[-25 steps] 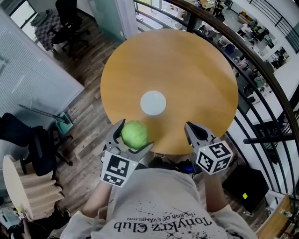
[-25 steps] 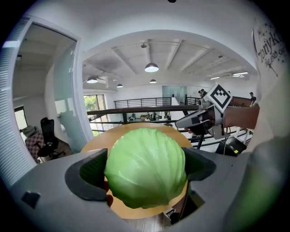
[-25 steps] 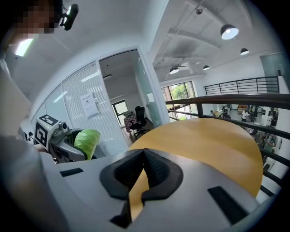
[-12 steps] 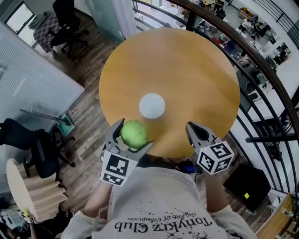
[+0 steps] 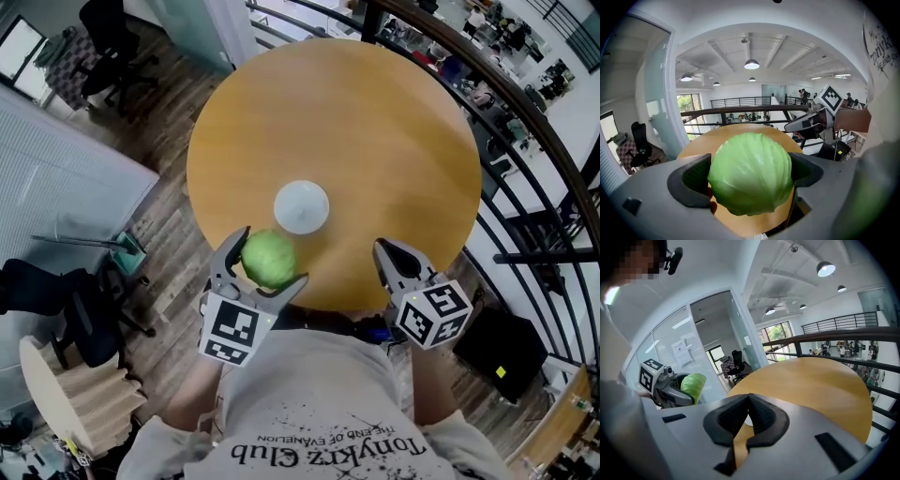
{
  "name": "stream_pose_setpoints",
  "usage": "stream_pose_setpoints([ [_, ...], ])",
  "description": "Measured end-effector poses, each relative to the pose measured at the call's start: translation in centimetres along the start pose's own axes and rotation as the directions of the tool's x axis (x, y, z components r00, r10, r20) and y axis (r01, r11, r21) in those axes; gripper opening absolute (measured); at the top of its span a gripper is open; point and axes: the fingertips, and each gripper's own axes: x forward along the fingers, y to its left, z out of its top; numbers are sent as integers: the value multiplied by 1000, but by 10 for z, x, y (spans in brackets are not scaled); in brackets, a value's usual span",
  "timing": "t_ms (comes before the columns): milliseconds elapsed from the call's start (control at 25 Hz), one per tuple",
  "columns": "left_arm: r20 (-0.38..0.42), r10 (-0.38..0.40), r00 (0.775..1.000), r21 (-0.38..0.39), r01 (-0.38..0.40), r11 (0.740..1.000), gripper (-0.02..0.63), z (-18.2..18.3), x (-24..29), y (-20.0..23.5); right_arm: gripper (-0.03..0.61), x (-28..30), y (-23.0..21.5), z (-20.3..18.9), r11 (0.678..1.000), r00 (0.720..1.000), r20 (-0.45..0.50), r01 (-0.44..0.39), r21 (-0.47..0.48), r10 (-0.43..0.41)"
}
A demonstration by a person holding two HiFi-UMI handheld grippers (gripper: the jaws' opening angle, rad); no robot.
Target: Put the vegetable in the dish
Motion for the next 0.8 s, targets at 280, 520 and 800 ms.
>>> stream_pose_setpoints([
  [280, -29, -45, 999, 9, 45, 999, 502, -8, 23, 10, 17, 15, -8, -6, 999, 1000, -17, 20, 31, -19],
  [520, -59, -67, 996, 19, 68, 998, 502, -17, 47, 13, 17, 30, -20, -11, 999, 1000, -27, 17, 44, -16],
  [800, -89, -98, 991, 16, 100, 995, 502, -33, 65, 29, 17, 55, -20, -19, 997, 999, -42, 22, 68, -19],
])
